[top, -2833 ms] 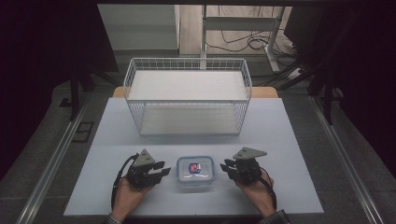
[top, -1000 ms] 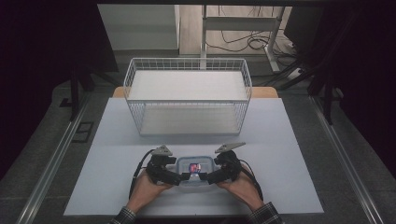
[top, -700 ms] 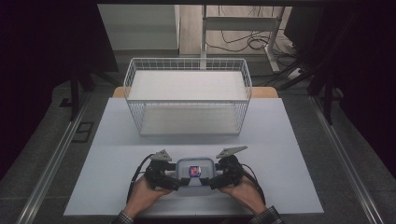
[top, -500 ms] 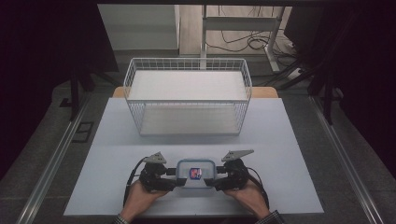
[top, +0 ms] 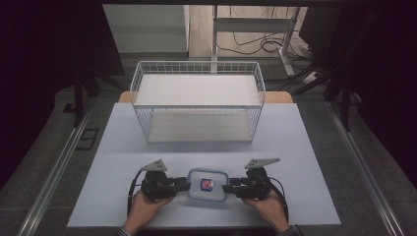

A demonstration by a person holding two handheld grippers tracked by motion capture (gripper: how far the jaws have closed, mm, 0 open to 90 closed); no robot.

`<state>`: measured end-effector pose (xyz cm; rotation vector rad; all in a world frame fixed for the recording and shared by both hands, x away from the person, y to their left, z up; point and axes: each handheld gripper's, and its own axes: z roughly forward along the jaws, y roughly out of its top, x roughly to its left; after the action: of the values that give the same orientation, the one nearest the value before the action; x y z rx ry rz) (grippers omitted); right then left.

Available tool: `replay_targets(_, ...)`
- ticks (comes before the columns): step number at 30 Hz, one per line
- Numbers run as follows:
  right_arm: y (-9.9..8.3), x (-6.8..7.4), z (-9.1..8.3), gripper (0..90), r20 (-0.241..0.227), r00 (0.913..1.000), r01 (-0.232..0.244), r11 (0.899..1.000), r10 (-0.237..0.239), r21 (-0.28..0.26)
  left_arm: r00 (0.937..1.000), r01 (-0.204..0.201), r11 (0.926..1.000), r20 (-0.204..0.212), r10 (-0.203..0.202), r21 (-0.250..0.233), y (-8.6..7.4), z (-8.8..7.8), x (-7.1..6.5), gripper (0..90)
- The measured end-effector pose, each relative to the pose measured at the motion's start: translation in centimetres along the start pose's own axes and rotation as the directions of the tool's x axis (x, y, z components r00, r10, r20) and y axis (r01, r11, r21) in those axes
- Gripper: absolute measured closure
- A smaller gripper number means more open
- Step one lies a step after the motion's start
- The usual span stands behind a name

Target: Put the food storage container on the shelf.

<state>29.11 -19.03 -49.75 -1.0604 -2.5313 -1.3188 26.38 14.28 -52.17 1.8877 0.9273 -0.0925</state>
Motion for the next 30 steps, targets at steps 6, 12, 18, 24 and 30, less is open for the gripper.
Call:
replay_targets(6, 0.1, 0.1, -0.4, 60.9, 0.019, 0.9994, 0.031, 0.999, -0.030, -0.030, 0.9989, -0.019, 0.9997, 0.043, 0.018, 0.017, 0.2, 0.7, 0.7, 56.4)
replay_targets(12, 0.2, -0.1, -0.3, 60.8, 0.014, 0.9997, 0.020, 0.999, -0.019, -0.033, 0.9979, 0.007, 1.0000, 0.064, -0.008, 0.005, 0.5, 0.7, 1.2, 57.2)
replay_targets(18, -0.2, 0.2, 0.1, 52.9, 0.014, 0.9998, -0.010, 1.000, 0.010, -0.006, 0.9978, 0.025, 0.9997, 0.061, -0.025, 0.007, -0.2, 0.1, 0.9, 66.7)
replay_targets(24, -0.7, 0.3, -0.1, 55.8, 0.003, 0.9978, -0.066, 0.998, 0.066, -0.004, 0.9989, 0.018, 0.9998, 0.043, -0.018, 0.007, -0.4, 0.0, 0.6, 70.5)
replay_targets(30, -0.5, 0.3, -0.1, 57.3, -0.006, 0.9996, -0.029, 1.000, 0.029, 0.002, 0.9986, -0.020, 0.9996, 0.048, 0.019, 0.020, 0.0, 0.2, 1.1, 63.5)
